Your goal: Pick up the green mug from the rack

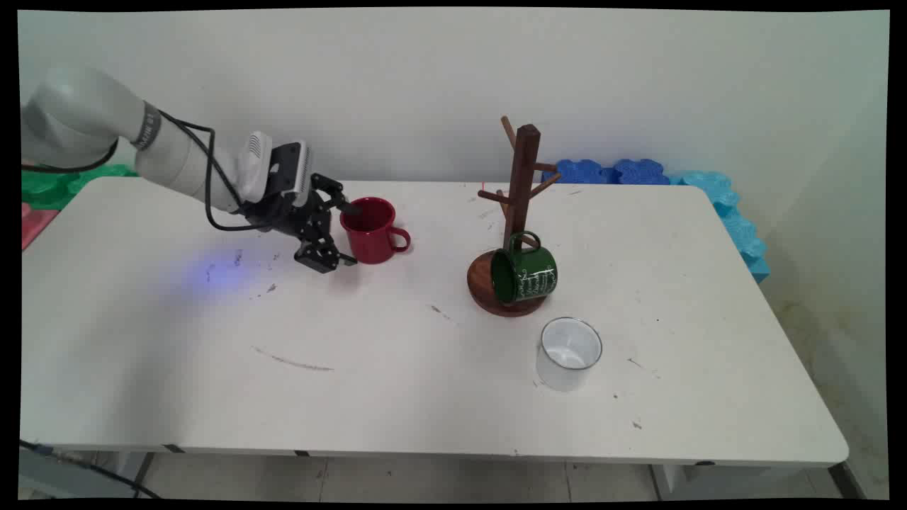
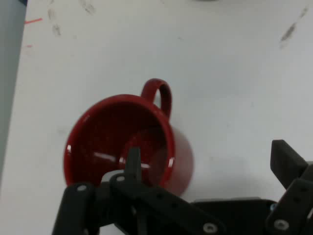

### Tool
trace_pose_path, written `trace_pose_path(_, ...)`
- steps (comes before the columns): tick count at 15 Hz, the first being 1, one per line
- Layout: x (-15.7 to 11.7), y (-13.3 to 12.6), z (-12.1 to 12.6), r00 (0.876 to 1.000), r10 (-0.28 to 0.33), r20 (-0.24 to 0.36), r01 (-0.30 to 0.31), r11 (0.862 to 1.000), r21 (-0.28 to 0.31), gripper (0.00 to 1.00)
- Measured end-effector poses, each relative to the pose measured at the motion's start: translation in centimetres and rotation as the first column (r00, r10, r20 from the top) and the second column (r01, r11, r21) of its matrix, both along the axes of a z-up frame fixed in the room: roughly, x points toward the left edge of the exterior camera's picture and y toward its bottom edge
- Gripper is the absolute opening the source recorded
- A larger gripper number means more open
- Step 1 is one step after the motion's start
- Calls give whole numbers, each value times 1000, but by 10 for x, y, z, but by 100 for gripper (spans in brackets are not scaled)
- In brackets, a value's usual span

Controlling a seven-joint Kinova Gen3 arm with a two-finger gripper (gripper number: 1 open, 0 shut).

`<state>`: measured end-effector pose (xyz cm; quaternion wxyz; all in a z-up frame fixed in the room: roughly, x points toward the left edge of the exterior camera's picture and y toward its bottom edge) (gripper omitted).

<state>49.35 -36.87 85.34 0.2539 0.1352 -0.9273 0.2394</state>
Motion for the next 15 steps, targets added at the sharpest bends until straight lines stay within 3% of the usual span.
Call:
trace_pose_path(7,-3,24,13,992,89,-88,-80,992,97,100)
trace_pose_path(15,-16,42,25,953,214,-214,-161,957,240,100)
